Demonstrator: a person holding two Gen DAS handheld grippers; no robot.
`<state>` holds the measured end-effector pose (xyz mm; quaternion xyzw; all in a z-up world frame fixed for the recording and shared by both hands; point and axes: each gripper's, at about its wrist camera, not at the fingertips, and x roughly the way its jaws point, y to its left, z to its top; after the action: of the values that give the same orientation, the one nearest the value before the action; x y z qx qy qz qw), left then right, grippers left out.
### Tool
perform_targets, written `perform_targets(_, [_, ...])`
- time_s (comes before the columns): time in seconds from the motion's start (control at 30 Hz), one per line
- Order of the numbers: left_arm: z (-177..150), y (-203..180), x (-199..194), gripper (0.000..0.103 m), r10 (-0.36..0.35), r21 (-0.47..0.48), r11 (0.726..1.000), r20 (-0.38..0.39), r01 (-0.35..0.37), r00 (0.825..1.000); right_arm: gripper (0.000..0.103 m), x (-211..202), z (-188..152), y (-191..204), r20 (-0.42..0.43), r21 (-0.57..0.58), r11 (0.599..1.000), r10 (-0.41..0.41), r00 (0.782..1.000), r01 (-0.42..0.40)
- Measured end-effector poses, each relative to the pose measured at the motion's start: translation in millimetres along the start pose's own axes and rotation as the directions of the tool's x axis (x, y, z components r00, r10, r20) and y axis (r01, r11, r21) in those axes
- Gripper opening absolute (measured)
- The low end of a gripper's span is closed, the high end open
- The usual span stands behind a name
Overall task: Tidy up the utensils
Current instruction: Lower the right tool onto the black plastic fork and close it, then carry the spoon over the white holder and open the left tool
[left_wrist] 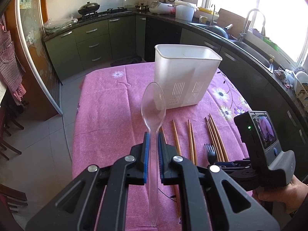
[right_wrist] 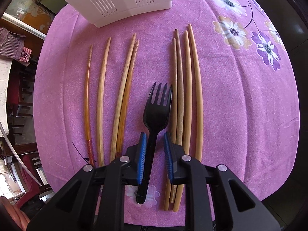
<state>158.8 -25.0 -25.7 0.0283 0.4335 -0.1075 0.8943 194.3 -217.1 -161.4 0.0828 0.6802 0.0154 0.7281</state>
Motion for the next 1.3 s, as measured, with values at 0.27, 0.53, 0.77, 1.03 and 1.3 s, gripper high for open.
perform_targets(0.27, [0, 2, -2, 0.009, -0.011, 0.002, 1.000, 0.007, 0.011, 1.000, 0.010, 8, -16, 37, 0.063, -0.077, 0.993, -0.088, 0.994, 0.093])
perform_targets(0.53, [13, 1, -15, 0.009, -0.025, -0.015, 1.000, 0.043, 0.026, 0.999, 0.009, -26, -17, 15, 0.175, -0.076, 0.993, 0.099, 0.979, -0.087])
perform_targets(0.77, [77, -11, -50, 0.009, -0.074, -0.031, 0.996, 0.220, 0.083, 0.973, 0.009, -90, -32, -25, 0.380, -0.135, 0.966, 0.256, 0.889, -0.220])
perform_targets(1.03, [165, -41, -32, 0.009, -0.124, -0.015, 0.989, 0.483, 0.149, 0.867, 0.009, -110, -32, -89, 0.434, -0.133, 0.947, 0.320, 0.842, -0.291])
perform_targets(1.3, [190, -57, 29, 0.009, -0.014, -0.034, 0.999, 0.538, 0.039, 0.843, 0.009, -122, -30, -111, 0.510, -0.167, 0.945, 0.326, 0.796, -0.280])
